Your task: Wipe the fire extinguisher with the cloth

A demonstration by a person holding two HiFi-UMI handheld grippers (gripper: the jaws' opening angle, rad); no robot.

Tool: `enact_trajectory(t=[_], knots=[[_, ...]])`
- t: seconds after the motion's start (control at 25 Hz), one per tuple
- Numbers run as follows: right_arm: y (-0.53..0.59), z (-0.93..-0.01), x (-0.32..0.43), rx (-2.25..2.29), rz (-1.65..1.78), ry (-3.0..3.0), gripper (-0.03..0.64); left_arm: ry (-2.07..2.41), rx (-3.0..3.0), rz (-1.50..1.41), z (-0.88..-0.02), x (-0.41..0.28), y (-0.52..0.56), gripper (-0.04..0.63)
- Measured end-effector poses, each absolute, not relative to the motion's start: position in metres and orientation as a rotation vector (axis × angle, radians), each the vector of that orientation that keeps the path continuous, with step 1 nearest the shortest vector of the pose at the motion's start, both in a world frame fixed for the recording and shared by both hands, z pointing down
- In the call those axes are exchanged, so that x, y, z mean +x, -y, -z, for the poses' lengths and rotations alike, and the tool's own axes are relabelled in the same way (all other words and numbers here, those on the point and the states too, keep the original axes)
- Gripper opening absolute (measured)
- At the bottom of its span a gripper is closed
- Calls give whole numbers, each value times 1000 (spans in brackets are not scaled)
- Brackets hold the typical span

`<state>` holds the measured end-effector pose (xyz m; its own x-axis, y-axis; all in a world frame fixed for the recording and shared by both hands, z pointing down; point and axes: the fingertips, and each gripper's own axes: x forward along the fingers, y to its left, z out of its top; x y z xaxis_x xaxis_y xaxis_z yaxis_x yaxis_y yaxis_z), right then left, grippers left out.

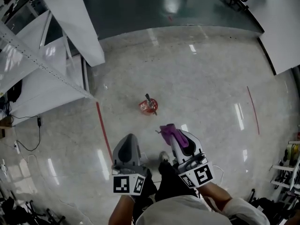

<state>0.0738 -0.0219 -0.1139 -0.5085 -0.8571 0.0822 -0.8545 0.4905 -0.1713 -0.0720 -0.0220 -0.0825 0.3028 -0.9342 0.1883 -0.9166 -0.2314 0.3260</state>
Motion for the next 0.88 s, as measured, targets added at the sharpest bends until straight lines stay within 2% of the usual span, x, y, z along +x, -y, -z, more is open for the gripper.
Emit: enact_trajectory(t=[0.24,0.88], knots=[[-1,139,80,-1564,275,-2683,67,1696,2223,84,113,-69,0,3],[-51,155,83,-1547,229,-2688,67,1715,2209,134,128,-69,-54,3]])
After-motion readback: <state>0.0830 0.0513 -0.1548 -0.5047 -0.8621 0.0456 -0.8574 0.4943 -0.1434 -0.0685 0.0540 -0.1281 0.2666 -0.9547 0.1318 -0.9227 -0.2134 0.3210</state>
